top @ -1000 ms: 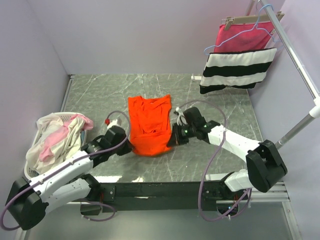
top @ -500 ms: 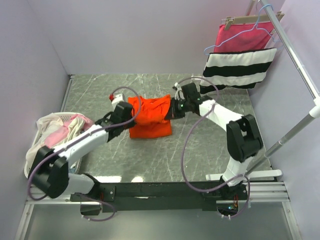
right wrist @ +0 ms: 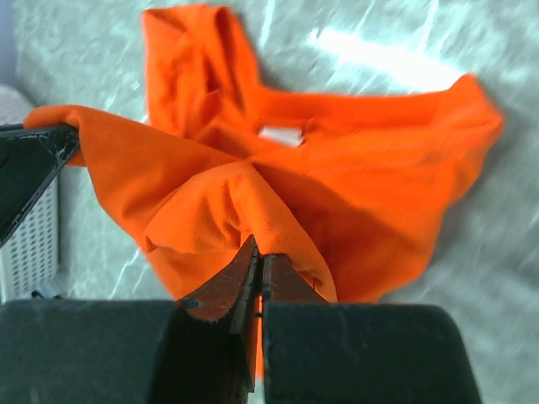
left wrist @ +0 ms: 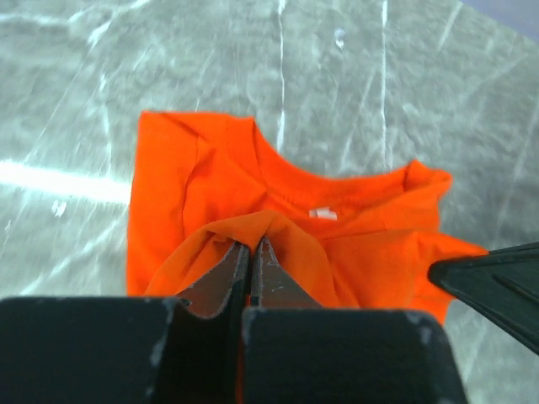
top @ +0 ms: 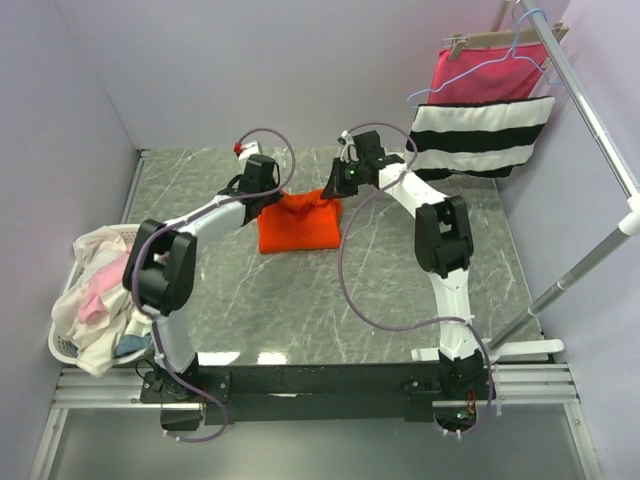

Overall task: Fold and stack the t-shirts
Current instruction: Fold the long partially folded tshirt into a neat square

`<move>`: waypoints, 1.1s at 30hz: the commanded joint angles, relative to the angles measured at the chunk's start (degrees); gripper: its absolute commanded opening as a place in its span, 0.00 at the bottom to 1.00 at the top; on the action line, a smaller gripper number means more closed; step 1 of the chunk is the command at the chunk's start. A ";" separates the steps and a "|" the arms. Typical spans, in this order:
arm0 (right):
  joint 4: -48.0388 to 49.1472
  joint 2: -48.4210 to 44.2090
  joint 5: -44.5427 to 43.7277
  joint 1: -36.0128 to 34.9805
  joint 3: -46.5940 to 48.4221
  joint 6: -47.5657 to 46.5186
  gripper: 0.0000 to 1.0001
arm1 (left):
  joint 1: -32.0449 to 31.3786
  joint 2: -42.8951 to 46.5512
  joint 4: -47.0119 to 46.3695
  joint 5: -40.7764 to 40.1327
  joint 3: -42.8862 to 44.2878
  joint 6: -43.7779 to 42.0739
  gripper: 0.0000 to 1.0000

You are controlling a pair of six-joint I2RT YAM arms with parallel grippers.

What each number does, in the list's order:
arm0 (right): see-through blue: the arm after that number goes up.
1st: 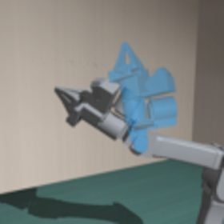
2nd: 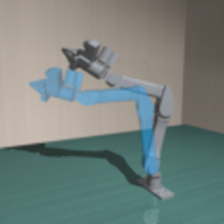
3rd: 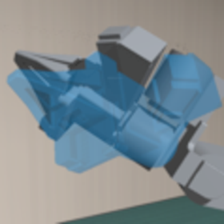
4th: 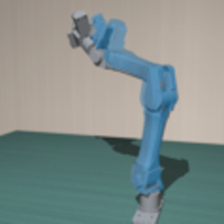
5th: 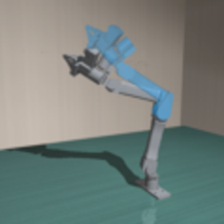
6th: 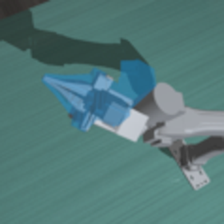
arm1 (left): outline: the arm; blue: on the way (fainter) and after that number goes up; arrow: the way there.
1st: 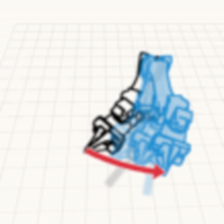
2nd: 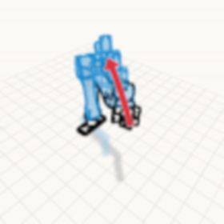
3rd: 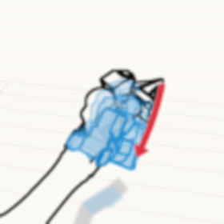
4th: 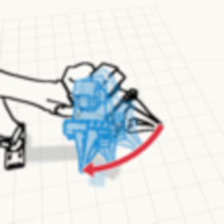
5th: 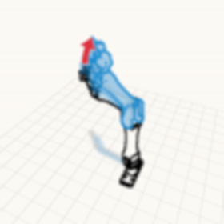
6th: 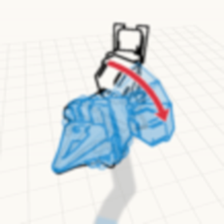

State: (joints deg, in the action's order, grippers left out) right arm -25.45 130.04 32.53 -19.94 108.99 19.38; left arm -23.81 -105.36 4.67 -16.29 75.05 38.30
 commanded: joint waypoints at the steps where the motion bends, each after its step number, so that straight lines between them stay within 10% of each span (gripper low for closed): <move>1: -5.19 6.97 -1.50 1.13 12.16 -0.13 0.01 | 1.66 -4.23 -4.31 2.56 4.14 -2.00 0.01; 13: 6.71 9.09 -10.82 3.42 17.58 1.63 0.08 | 8.61 -15.48 -1.95 1.18 11.70 -1.65 0.01; 16: 10.84 9.18 -11.26 3.51 17.31 1.98 0.55 | 9.66 -17.76 -0.63 0.65 14.86 -2.00 0.01; 19: 14.88 8.66 -11.88 3.60 15.91 2.33 0.71 | 10.63 -19.00 0.51 -0.58 18.11 -2.44 0.46; 20: 15.60 8.22 -11.88 3.51 15.29 2.51 0.73 | 10.80 -18.66 1.39 -1.45 18.99 -2.36 0.83; 21: 16.13 7.08 -11.71 3.51 14.59 2.16 0.77 | 11.07 -18.13 1.22 -1.98 18.82 -2.36 0.94; 33: 12.63 -1.98 -7.14 1.23 0.62 0.14 0.81 | 9.58 -2.22 -4.23 15.85 6.87 -2.36 1.00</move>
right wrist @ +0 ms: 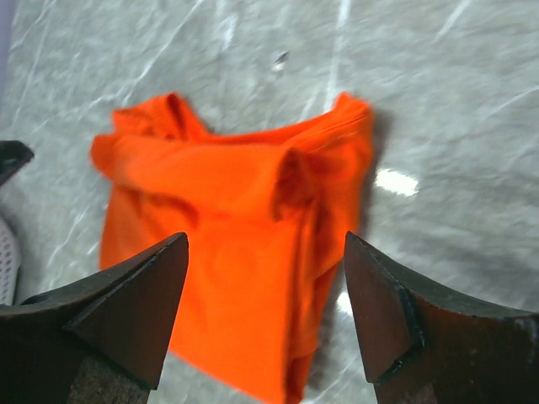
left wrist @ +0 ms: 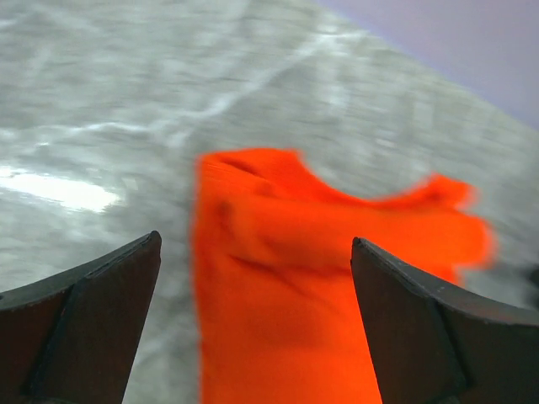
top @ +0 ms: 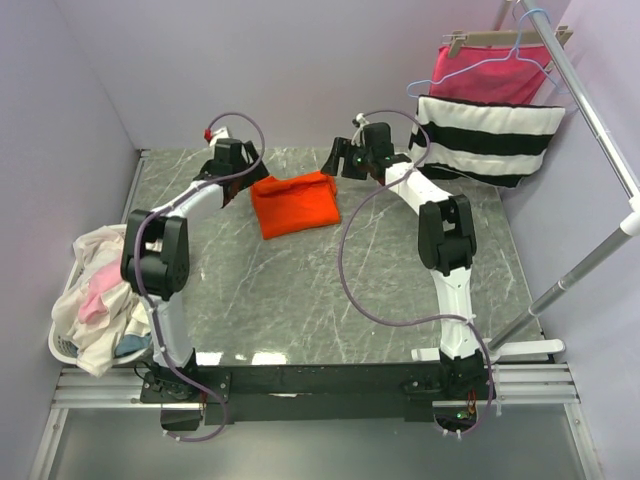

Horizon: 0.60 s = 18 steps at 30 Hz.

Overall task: Fold and stack the t-shirts
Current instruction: Fold the long partially folded tshirt into a neat square

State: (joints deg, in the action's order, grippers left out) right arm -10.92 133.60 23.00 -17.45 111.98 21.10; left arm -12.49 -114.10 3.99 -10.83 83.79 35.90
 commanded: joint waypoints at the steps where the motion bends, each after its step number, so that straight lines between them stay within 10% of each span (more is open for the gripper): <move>1: -2.44 -5.54 2.31 -1.70 -2.99 -1.85 0.81 | -2.01 7.48 -2.51 10.39 -2.31 0.74 0.99; 18: -3.67 -8.53 2.39 -1.97 -18.20 -3.17 0.80 | -2.54 14.88 -12.33 7.93 -27.18 3.03 0.99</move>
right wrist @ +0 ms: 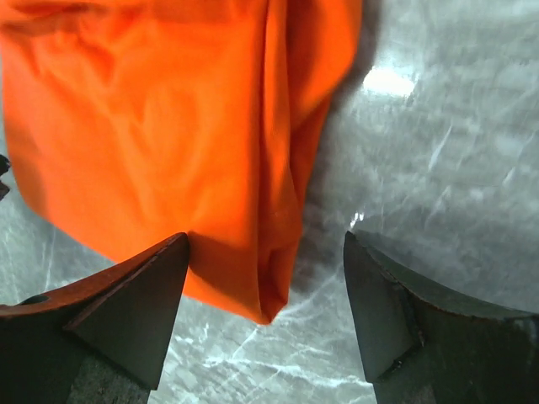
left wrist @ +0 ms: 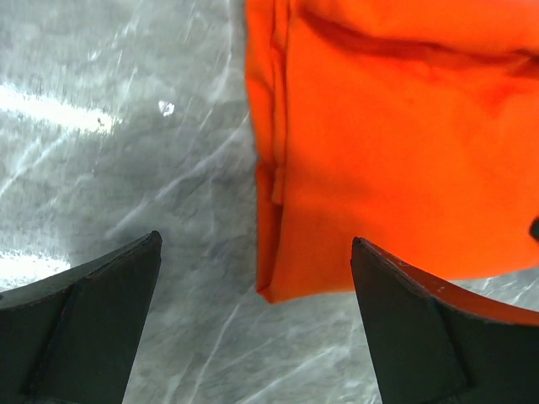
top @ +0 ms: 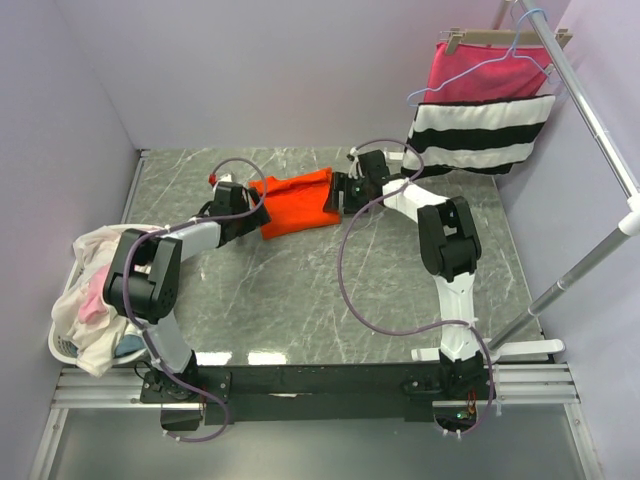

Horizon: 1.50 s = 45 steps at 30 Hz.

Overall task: Fold and stack the t-shirts
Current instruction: Fold the long partially folded tshirt into a neat square, then smooth out wrinkles on the folded tshirt

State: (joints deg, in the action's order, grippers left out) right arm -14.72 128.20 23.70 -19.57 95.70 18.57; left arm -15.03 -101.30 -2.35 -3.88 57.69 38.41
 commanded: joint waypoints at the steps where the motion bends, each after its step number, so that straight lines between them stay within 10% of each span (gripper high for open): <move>1: 0.30 -2.79 2.57 0.15 -2.10 -0.64 0.81 | 0.00 1.02 -6.35 2.11 -1.35 0.61 0.99; 12: 2.77 3.46 13.30 0.06 0.27 3.58 0.72 | 0.00 -5.93 -15.93 11.87 -3.20 2.37 0.82; 15: 3.65 3.55 13.65 0.15 -0.34 4.46 0.46 | 0.00 -6.19 -16.55 12.84 -3.99 2.72 0.60; 18: 3.82 2.76 13.56 0.15 -1.82 4.81 0.16 | 0.00 -6.02 -15.50 13.20 -4.52 3.07 0.02; 19: 4.52 2.23 13.56 0.06 -2.88 4.81 0.06 | 0.00 -5.06 -15.58 13.81 -5.65 3.07 0.01; 33: 11.20 -25.62 10.49 -3.09 -41.80 7.44 0.00 | -3.43 14.97 -1.62 13.99 -20.24 3.16 0.01; 37: 8.59 -34.57 6.46 -6.17 -48.76 9.20 0.39 | -5.89 20.16 4.52 12.58 -23.23 3.77 0.01; 43: -2.04 -47.75 -8.48 -7.85 -48.77 8.07 0.65 | -8.44 28.25 10.61 7.94 -25.00 4.39 0.68; 45: -3.90 -49.62 -11.39 -7.76 -45.35 6.14 0.66 | -8.44 30.53 10.96 6.61 -24.30 3.43 0.77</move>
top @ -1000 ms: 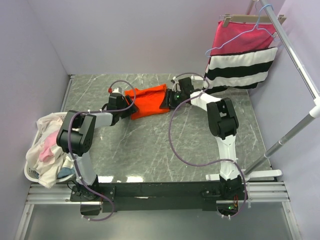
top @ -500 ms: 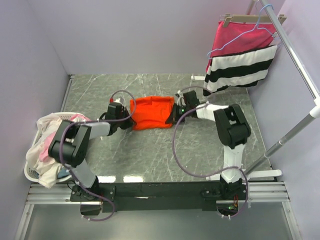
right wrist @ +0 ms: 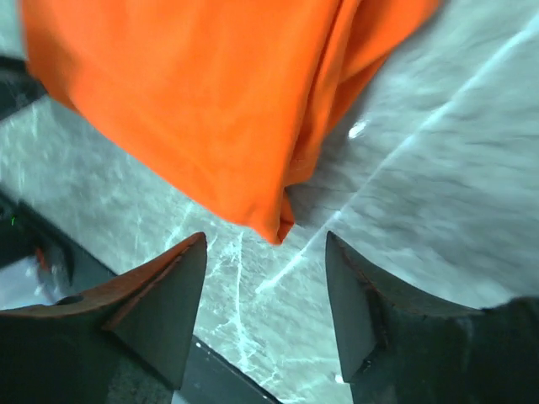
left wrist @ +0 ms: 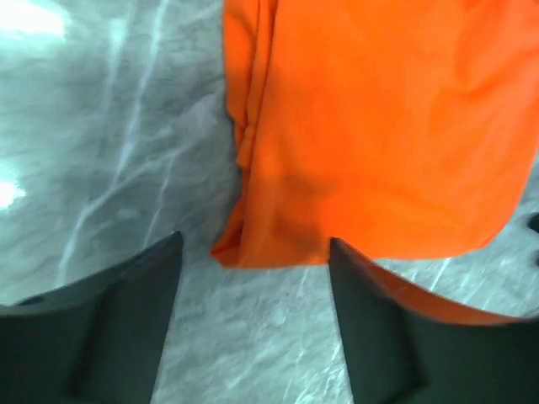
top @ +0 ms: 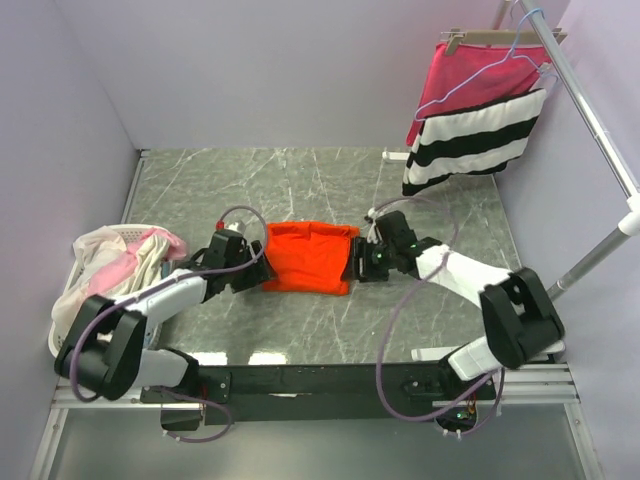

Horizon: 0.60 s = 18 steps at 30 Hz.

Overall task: Fold and stack the t-shirts
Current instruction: Smooth out wrinkles on the folded tshirt

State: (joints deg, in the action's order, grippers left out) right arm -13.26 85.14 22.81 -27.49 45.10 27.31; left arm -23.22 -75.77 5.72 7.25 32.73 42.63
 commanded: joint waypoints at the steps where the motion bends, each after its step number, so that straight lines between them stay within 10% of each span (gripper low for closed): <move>1: -6.59 -6.92 -10.59 0.15 6.56 -3.31 0.66 | -0.24 5.45 2.64 -5.65 1.89 -1.06 0.84; 18: -1.77 15.31 -0.75 0.15 28.28 -3.49 0.60 | -0.24 -14.83 -11.34 7.34 23.51 -5.19 0.88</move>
State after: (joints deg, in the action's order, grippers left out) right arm -16.19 98.63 19.31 -27.44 68.82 24.01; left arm -23.33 -88.07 -1.32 10.24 50.65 39.42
